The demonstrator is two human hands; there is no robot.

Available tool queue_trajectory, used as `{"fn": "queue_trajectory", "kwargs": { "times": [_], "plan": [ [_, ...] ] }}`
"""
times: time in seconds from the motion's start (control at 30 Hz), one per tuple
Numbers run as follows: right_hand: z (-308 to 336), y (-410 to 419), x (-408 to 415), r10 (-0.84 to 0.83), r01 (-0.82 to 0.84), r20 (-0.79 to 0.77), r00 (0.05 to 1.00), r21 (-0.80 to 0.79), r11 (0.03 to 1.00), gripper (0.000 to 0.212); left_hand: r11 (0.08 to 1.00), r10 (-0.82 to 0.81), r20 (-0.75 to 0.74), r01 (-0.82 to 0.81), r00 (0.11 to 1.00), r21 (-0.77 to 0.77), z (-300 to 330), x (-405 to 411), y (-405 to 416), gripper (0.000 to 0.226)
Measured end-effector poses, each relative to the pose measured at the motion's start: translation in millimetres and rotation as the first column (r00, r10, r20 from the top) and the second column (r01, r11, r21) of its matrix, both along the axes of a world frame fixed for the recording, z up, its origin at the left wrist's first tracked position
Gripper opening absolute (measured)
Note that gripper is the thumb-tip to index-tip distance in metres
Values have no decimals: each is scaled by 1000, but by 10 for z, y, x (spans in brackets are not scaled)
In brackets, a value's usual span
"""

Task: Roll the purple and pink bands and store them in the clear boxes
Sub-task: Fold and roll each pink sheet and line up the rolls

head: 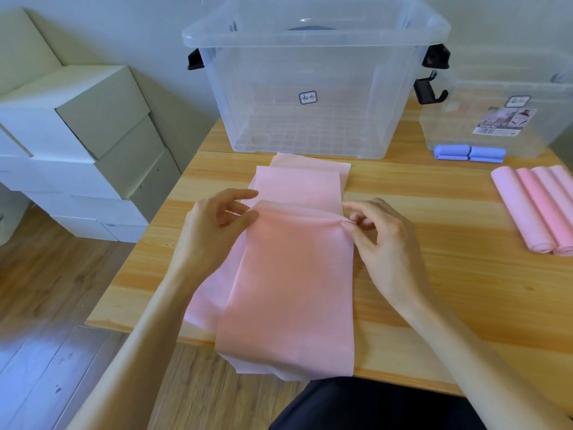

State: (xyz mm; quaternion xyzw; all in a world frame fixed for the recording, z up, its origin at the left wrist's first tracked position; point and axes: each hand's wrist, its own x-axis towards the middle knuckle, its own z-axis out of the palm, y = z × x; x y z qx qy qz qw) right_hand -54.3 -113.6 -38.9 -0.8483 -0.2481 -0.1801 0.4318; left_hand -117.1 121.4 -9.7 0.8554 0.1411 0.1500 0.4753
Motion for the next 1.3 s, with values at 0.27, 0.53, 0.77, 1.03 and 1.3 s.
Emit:
{"fn": "queue_trajectory", "kwargs": {
  "times": [0.27, 0.53, 0.77, 1.03, 1.3],
  "plan": [
    [210, -147, -267, 94, -94, 4, 996, 12, 995, 9, 958, -50, 120, 14, 992, 287, 213, -369, -50, 10],
    [728, -310, -790, 211, -168, -163, 964, 242, 956, 5, 980, -122, 186, 89, 975, 176, 574, -872, -165, 10],
    [1037, -439, -1165, 384, -279, -261, 886, 362, 889, 5, 949, -298, 267, 315, 917, -21, 786, -1260, -153, 26],
    [932, -327, -1236, 523, -278, -453, 722, 502, 819, 3, 939, -224, 207, 268, 952, -217, 700, -1252, -19, 24],
    [306, 29, -889, 314, -233, -572, 758, 214, 949, 9, 995, -96, -179, 87, 979, -57, 70, -996, 174, 18]
  ]
}}
